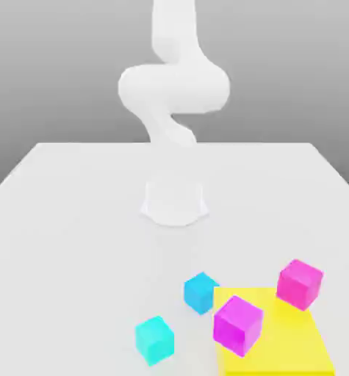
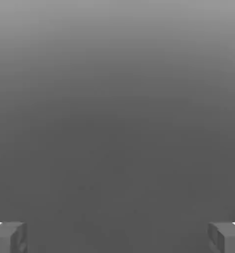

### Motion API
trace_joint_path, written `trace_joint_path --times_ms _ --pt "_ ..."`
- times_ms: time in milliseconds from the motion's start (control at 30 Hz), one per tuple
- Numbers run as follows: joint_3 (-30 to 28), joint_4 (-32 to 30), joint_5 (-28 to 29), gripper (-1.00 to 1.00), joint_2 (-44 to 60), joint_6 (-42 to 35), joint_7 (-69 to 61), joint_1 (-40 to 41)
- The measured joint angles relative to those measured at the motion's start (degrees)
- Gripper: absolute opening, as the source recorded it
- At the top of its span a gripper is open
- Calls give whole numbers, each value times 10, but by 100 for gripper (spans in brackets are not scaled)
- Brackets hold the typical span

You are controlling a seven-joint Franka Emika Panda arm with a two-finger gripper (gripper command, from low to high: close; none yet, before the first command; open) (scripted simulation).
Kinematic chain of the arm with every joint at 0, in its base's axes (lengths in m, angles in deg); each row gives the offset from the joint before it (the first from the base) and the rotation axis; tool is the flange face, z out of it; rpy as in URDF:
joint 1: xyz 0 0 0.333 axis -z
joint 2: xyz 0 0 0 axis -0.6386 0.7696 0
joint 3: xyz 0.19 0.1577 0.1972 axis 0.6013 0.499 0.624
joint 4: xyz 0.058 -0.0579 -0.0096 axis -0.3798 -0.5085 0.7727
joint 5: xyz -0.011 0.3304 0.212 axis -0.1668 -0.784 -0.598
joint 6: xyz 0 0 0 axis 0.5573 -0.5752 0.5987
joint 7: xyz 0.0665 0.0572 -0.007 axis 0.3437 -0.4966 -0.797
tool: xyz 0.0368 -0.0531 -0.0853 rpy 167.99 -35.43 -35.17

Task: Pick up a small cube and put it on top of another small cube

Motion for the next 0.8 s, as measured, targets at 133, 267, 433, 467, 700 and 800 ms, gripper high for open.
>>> trace_joint_path --times_ms 133,267,433,467,700,800 --pt "-31 -24 -16 0 86 40 -68 -28" --pt "-59 -47 -34 0 170 78 -135 -52" --pt "-83 -76 -59 0 274 126 -221 -72" --pt "-86 -81 -63 0 295 135 -238 -74" --pt "-92 -122 -76 0 439 204 -341 -73" --pt "-94 -140 -59 0 498 234 -370 -68"
